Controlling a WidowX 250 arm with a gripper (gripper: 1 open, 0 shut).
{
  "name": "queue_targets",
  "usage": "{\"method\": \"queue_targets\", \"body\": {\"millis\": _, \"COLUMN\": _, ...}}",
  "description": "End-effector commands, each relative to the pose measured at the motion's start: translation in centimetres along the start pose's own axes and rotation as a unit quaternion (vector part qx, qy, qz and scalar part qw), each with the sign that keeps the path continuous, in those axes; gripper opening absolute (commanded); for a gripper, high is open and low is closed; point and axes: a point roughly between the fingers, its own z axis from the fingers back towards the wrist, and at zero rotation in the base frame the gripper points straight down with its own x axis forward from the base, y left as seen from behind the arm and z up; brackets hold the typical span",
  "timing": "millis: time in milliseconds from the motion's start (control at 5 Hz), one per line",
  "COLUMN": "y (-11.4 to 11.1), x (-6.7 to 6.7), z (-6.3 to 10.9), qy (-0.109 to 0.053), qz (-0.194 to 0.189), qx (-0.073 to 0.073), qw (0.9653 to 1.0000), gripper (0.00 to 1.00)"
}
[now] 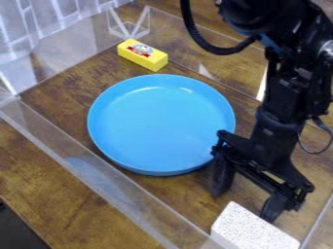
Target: Put the white object in the blue tray
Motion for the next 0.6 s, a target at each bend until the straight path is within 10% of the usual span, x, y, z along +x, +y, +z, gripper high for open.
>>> {"method": "queue_targets", "body": {"millis": 0, "y": -1.44, "x": -0.57, "z": 0.43, "qy": 0.008, "qz": -0.033, "qx": -0.002, "qw": 0.9994, "gripper": 1.00}}
{"method": "queue_targets", "body": {"millis": 400, "y": -1.16, "x": -0.63, "z": 0.33, "qy": 0.027, "qz": -0.033, "qx": 0.001, "qw": 0.9991, "gripper": 1.00}}
